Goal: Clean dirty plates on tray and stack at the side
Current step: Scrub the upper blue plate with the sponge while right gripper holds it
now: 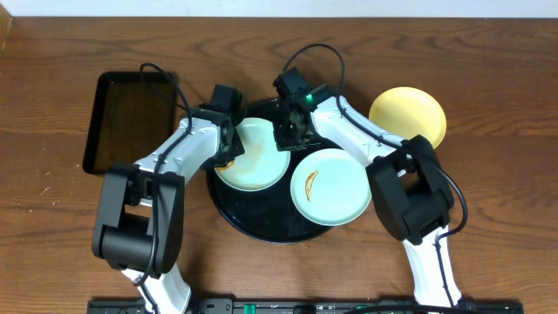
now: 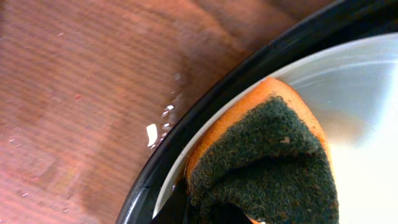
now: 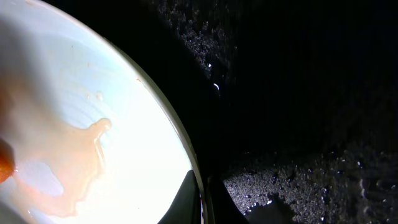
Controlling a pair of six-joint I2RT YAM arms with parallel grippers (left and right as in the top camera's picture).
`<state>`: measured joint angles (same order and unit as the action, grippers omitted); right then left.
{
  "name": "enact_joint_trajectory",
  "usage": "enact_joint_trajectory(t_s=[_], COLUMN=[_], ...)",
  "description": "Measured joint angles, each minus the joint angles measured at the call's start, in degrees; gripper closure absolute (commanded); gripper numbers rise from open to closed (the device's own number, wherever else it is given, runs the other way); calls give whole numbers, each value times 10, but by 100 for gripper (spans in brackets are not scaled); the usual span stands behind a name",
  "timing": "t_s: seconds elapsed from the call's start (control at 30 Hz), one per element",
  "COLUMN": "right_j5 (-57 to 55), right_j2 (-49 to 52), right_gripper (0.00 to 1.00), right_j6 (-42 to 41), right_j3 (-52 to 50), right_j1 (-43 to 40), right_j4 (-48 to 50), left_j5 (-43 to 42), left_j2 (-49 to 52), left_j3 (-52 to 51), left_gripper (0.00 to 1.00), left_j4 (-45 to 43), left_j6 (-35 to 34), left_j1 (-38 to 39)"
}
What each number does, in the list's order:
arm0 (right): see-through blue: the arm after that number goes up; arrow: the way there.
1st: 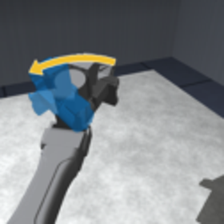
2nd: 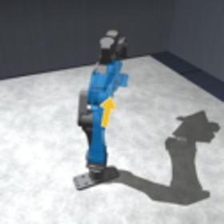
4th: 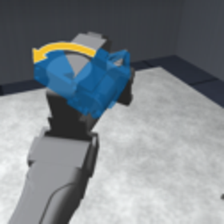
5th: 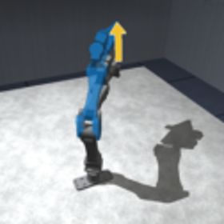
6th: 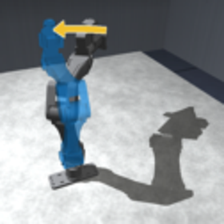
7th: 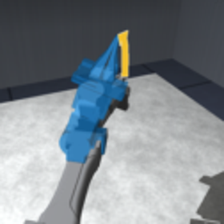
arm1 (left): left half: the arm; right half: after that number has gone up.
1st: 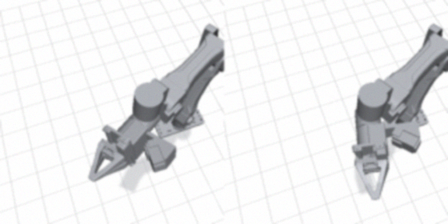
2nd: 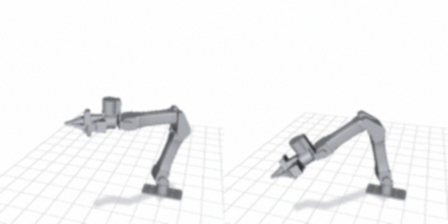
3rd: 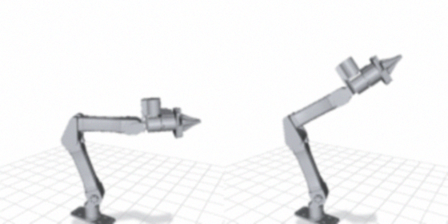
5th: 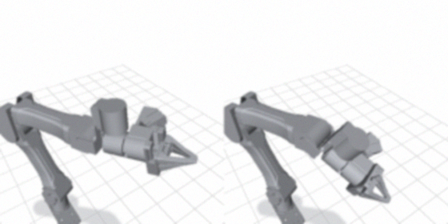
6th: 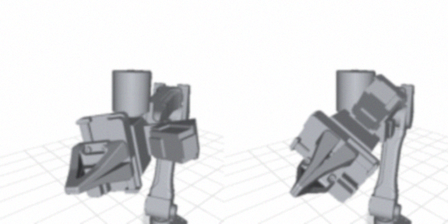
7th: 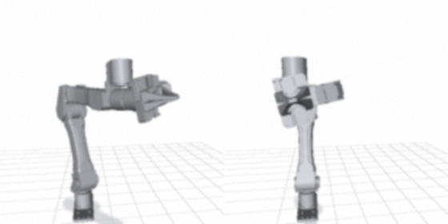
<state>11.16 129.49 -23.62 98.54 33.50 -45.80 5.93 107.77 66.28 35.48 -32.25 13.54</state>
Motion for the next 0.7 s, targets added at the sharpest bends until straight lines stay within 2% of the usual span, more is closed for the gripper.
enact_joint_trajectory(t_s=[0.3, 0.5, 0.7], right_j5=[6, 6, 6], right_j2=[0, 0, 0], right_gripper=[99, 99, 99], right_j6=[0, 0, 0], right_j3=[0, 0, 0], right_j1=[1, 1, 1], right_j4=[0, 0, 0], left_j5=[-2, -71, -105], left_j2=[-46, -63, -52], left_j3=[-11, -11, -11], left_gripper=[92, 92, 92], left_j4=[8, -30, -40], left_j6=[6, 6, -10], left_j1=[1, 3, 24])
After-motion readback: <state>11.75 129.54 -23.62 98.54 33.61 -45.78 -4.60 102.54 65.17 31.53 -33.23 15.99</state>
